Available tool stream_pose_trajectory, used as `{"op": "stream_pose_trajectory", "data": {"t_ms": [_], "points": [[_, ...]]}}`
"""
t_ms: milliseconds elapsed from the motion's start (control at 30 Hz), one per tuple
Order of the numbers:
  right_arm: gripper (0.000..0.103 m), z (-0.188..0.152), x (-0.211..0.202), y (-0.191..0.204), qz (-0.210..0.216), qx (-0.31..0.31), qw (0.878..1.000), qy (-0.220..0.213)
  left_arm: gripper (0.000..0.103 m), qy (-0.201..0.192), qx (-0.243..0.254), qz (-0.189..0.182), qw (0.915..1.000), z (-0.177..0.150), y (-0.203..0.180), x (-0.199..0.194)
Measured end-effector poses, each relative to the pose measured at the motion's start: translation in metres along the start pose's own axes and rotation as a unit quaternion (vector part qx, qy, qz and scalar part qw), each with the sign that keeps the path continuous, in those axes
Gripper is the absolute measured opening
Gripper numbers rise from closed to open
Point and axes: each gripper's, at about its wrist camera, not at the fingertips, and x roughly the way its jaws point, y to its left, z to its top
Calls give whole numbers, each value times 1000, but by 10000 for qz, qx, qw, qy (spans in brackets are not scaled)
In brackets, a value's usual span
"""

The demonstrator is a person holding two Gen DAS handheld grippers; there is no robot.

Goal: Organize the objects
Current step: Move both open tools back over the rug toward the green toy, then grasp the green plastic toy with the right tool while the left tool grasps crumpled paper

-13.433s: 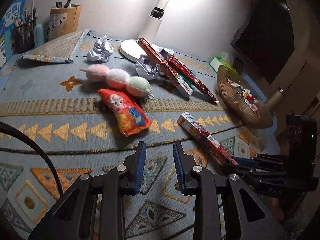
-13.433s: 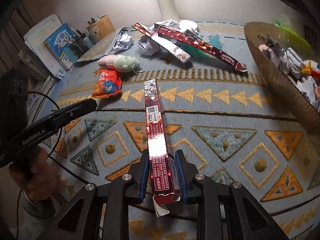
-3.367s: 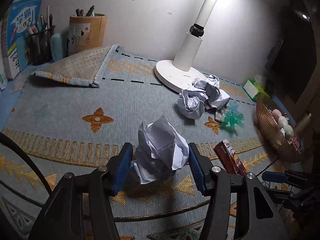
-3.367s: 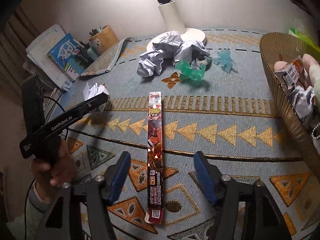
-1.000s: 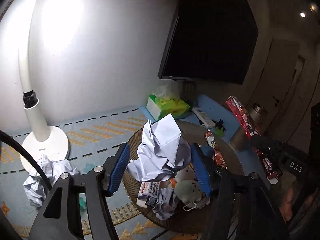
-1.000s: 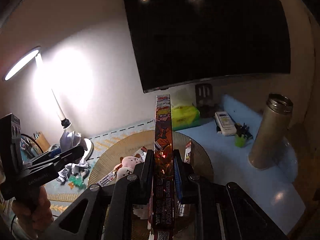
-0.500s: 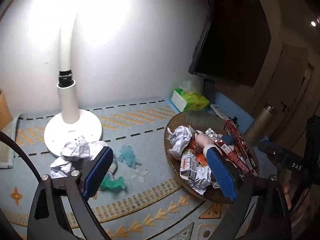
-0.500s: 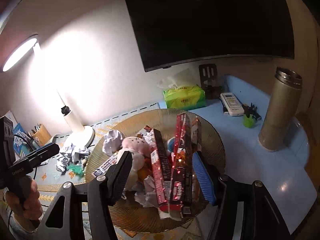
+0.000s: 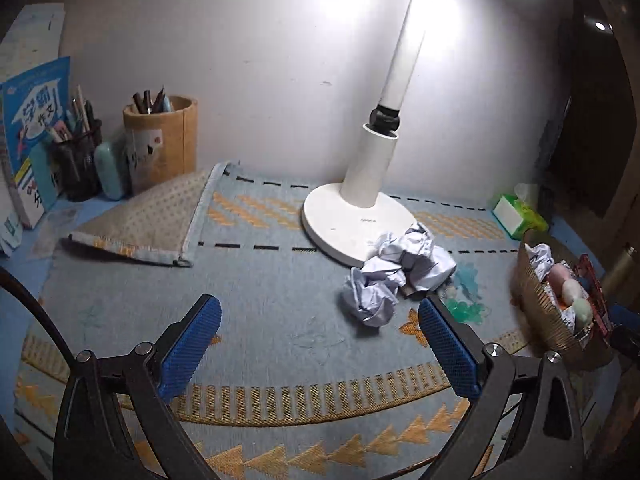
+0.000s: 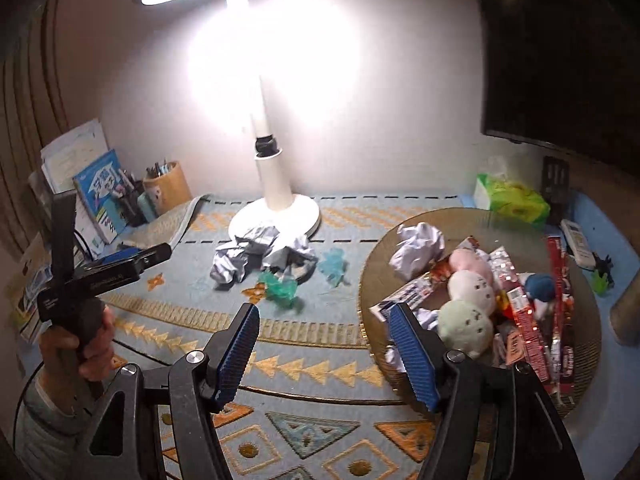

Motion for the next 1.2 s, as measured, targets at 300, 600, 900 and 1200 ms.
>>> {"op": "stream_pose_trajectory", "data": {"t_ms": [300, 600, 900, 1200], "points": [[66, -18, 93, 29, 204, 203, 9938, 1075, 100, 361, -230, -170, 9989, -22, 15, 18], [68, 4, 163, 30, -200, 478, 9914, 1202, 100, 455, 284, 1, 9986, -27, -4, 22], [40, 16, 175, 25, -232, 547, 9946, 845, 100, 457, 413, 48, 9981, -29, -8, 23], [39, 11, 164, 15, 65, 750, 9949, 669, 100, 673, 1080, 55, 9919, -1, -43, 61]]}}
